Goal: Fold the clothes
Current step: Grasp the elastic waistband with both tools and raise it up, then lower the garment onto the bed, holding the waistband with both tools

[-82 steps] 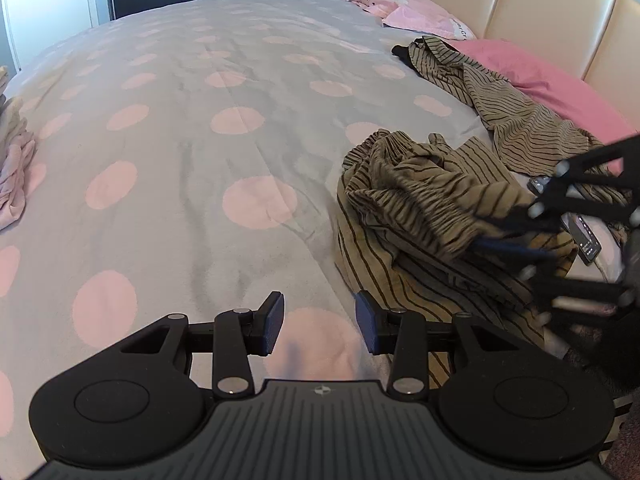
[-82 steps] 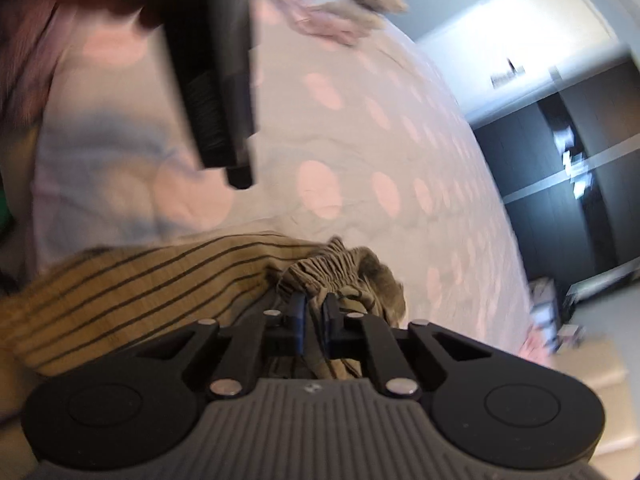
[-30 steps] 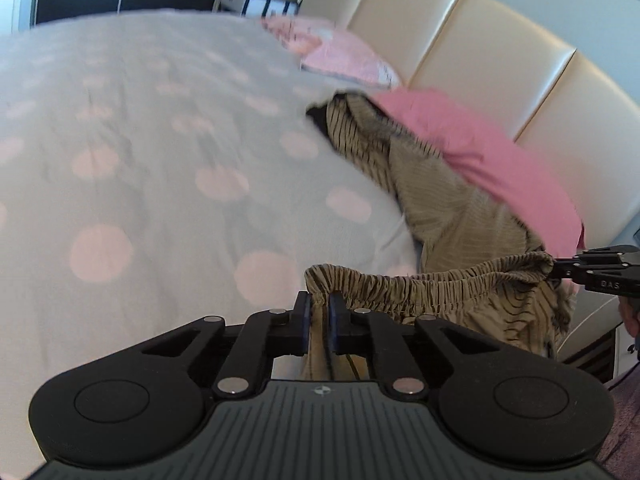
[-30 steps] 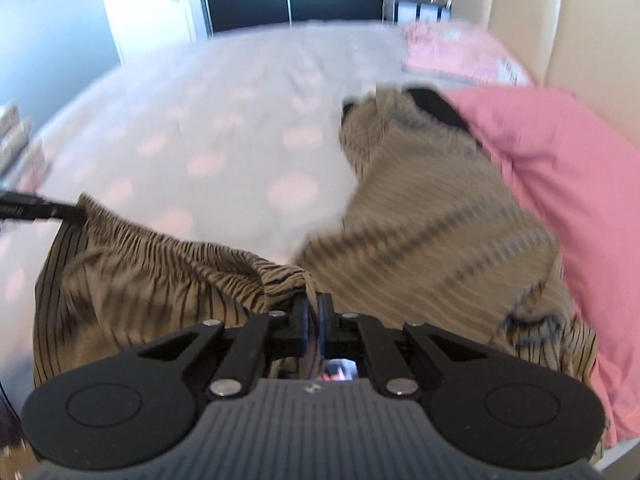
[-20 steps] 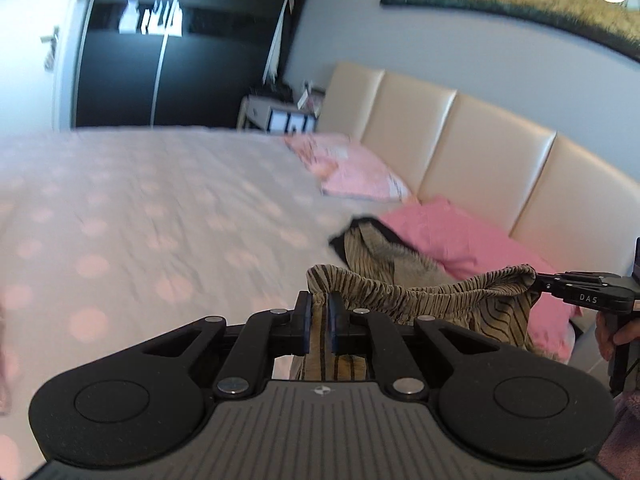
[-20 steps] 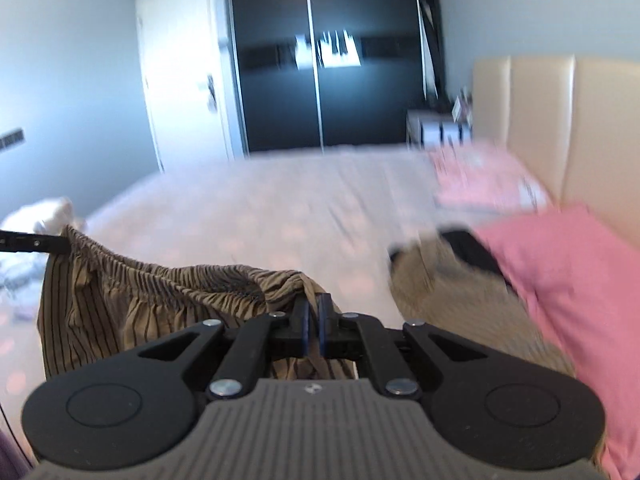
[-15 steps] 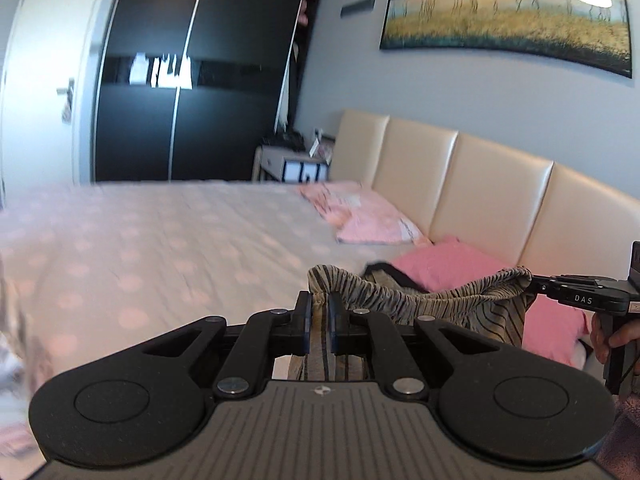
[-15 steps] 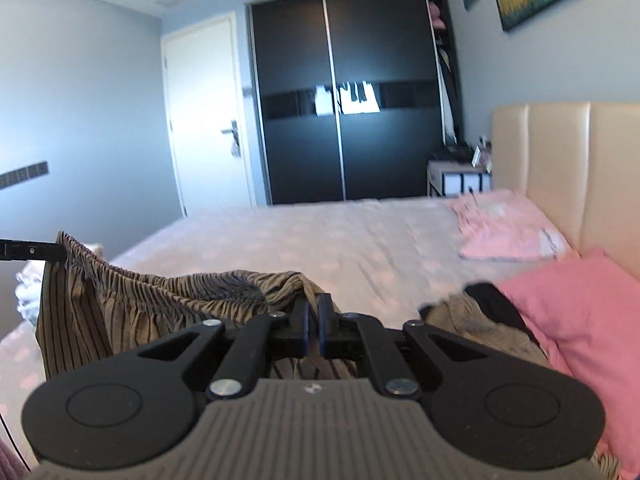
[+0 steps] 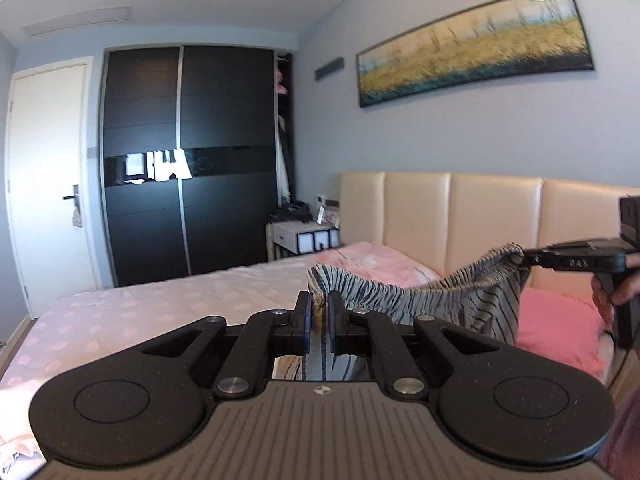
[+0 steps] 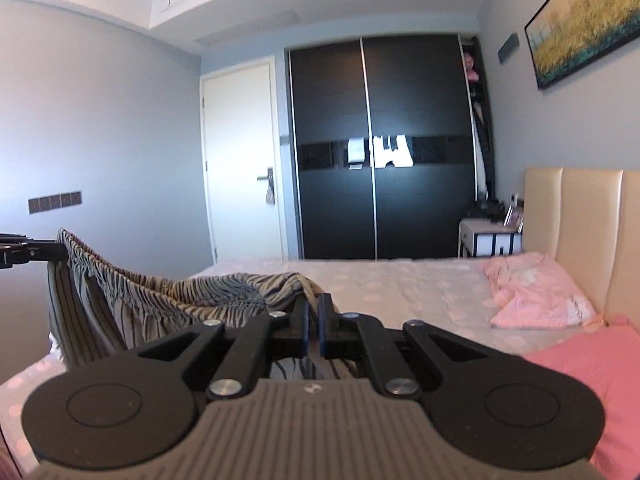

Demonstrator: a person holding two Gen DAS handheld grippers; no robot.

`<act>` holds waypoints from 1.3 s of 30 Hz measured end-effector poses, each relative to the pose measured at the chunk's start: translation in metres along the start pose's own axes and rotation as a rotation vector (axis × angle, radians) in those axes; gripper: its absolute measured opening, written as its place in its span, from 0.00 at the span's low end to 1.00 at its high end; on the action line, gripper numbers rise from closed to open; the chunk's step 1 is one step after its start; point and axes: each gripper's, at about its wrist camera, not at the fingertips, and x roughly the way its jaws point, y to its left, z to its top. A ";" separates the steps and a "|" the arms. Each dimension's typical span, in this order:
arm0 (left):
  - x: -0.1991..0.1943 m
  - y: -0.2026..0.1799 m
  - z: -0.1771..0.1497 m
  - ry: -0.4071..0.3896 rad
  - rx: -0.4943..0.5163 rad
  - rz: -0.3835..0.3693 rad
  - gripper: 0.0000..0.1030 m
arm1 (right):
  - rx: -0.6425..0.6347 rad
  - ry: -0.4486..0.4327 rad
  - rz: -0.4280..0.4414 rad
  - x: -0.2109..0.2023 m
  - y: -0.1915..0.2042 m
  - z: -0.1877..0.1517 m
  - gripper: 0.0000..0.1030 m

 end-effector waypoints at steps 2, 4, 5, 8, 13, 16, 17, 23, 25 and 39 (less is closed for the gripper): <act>0.000 0.001 -0.020 0.063 -0.008 -0.016 0.06 | 0.007 0.058 0.022 0.000 -0.003 -0.018 0.05; 0.003 -0.001 -0.043 0.126 -0.015 -0.030 0.06 | 0.004 0.117 0.036 0.001 -0.004 -0.040 0.05; 0.007 -0.002 -0.056 0.158 -0.019 -0.035 0.06 | -0.001 0.148 0.038 0.004 -0.004 -0.052 0.05; 0.021 -0.003 -0.095 0.255 -0.049 -0.053 0.06 | -0.008 0.266 0.053 0.014 -0.006 -0.091 0.05; 0.050 0.000 -0.165 0.476 -0.073 -0.081 0.06 | -0.032 0.527 0.095 0.042 -0.007 -0.161 0.05; 0.059 -0.004 -0.207 0.586 -0.044 -0.105 0.06 | -0.057 0.655 0.116 0.053 -0.001 -0.199 0.05; 0.064 -0.006 -0.218 0.613 -0.046 -0.112 0.06 | -0.073 0.692 0.117 0.054 0.002 -0.212 0.05; 0.081 -0.016 -0.280 0.786 0.015 -0.130 0.06 | -0.134 0.899 0.156 0.082 0.003 -0.271 0.06; 0.087 -0.021 -0.293 0.831 0.042 -0.128 0.06 | -0.110 0.945 0.156 0.091 -0.001 -0.284 0.07; 0.088 -0.022 -0.281 0.785 0.015 -0.113 0.06 | -0.661 0.768 0.241 0.048 0.056 -0.266 0.44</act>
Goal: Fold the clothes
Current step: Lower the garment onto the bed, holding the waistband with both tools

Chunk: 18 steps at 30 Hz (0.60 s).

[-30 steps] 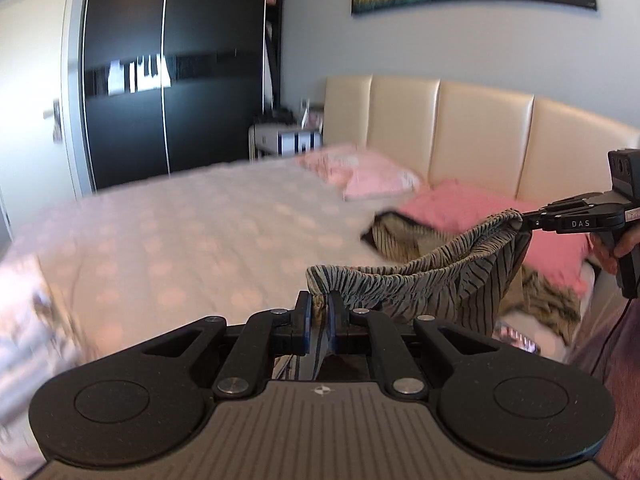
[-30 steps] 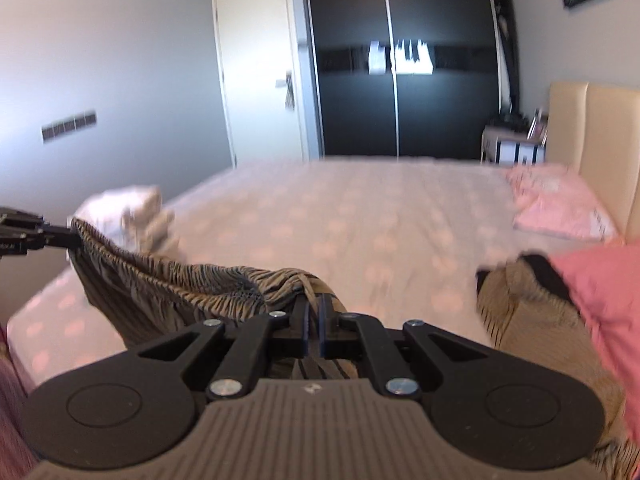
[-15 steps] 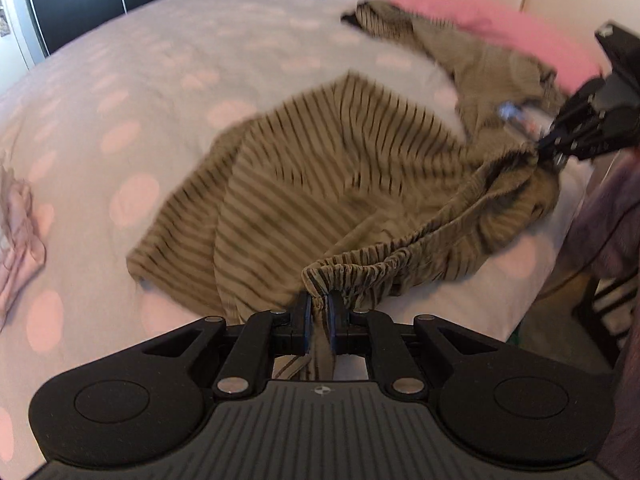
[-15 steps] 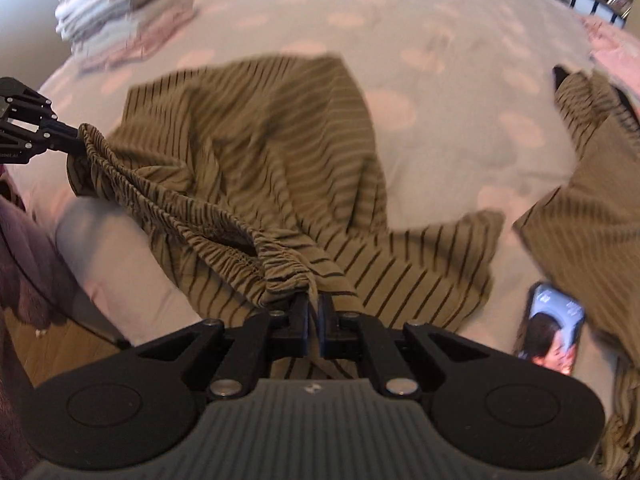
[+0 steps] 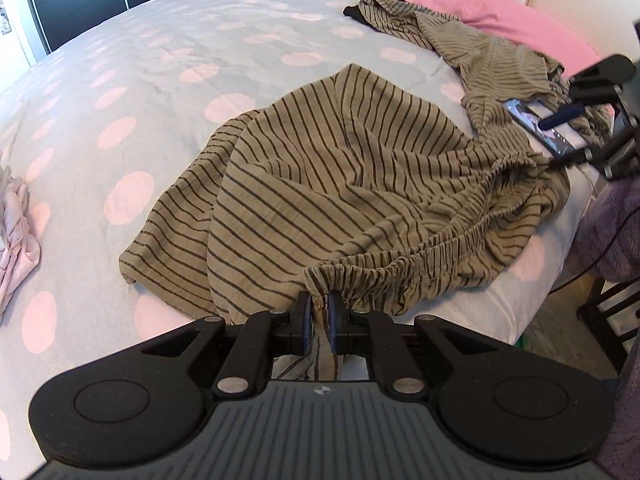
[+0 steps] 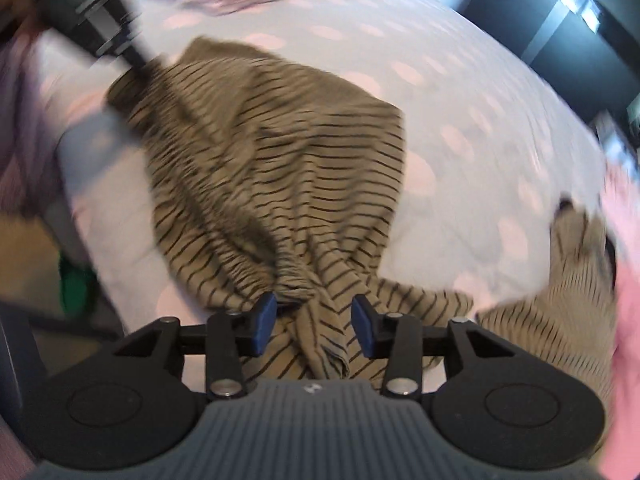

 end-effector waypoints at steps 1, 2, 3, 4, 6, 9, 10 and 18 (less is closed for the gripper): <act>-0.001 0.000 0.001 -0.003 0.001 0.000 0.06 | -0.053 0.004 -0.011 0.001 0.008 0.001 0.44; -0.002 -0.001 0.001 -0.004 0.002 -0.001 0.07 | -0.114 0.010 -0.029 0.003 0.016 0.002 0.44; -0.002 -0.001 0.001 -0.004 0.003 -0.001 0.07 | -0.177 0.019 -0.052 0.007 0.024 0.002 0.44; -0.002 -0.001 0.001 -0.004 0.005 0.001 0.07 | -0.240 0.031 -0.076 0.011 0.032 0.003 0.44; -0.003 -0.002 0.001 -0.005 0.004 0.003 0.07 | -0.352 0.055 -0.123 0.020 0.046 0.003 0.44; -0.005 -0.001 0.000 -0.015 -0.006 0.001 0.07 | -0.461 0.069 -0.173 0.032 0.062 0.004 0.45; -0.006 0.000 0.000 -0.019 -0.008 0.000 0.07 | -0.475 0.065 -0.178 0.034 0.066 0.005 0.46; -0.011 0.003 -0.001 -0.036 -0.015 -0.012 0.07 | -0.601 0.115 -0.247 0.068 0.083 0.004 0.53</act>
